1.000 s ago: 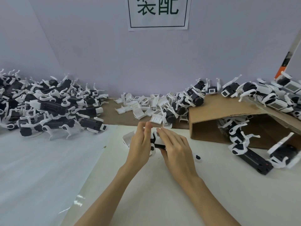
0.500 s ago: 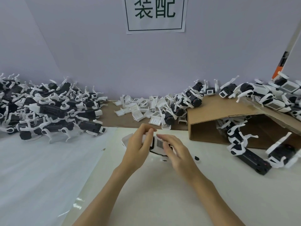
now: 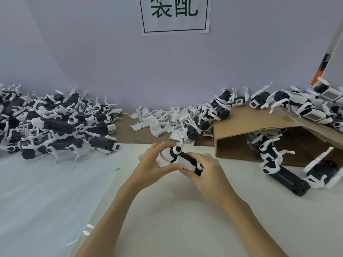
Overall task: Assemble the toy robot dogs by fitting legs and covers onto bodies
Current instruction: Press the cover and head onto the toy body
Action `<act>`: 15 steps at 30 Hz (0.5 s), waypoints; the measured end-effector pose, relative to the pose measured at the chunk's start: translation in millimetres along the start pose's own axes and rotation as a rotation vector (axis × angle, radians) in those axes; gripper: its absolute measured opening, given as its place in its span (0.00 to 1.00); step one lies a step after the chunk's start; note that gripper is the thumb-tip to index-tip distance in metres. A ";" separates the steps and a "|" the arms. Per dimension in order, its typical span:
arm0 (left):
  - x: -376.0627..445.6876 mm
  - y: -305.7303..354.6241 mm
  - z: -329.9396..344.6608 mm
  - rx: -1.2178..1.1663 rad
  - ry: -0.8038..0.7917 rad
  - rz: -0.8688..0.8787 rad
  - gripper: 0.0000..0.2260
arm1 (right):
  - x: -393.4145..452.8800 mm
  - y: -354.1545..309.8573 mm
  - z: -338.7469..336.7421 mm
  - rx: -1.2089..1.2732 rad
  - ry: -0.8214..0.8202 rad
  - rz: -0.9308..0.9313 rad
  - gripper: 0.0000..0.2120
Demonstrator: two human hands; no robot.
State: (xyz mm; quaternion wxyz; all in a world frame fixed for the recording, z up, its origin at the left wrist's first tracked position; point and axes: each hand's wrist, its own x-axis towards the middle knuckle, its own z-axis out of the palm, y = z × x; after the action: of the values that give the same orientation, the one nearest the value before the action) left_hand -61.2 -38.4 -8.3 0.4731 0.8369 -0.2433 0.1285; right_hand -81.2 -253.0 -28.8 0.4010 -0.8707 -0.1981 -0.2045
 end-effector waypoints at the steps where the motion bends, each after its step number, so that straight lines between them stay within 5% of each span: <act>1: 1.2 0.2 -0.7 -0.014 0.004 0.012 0.20 | -0.4 -2.1 0.1 -0.014 0.015 -0.041 0.19; 5: 1.0 -0.9 -3.8 -0.015 0.033 0.015 0.19 | 1.3 -11.8 1.7 -0.060 0.045 -0.116 0.14; 15: -2.8 6.6 6.8 0.031 0.018 -0.066 0.19 | -1.1 -6.5 -3.7 0.085 -0.089 0.050 0.13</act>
State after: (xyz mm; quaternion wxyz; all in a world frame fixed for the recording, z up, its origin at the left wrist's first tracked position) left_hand -67.2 -46.3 -8.3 0.4664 0.8504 -0.2095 0.1241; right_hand -86.2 -252.2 -23.2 0.4335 -0.8658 -0.2024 -0.1470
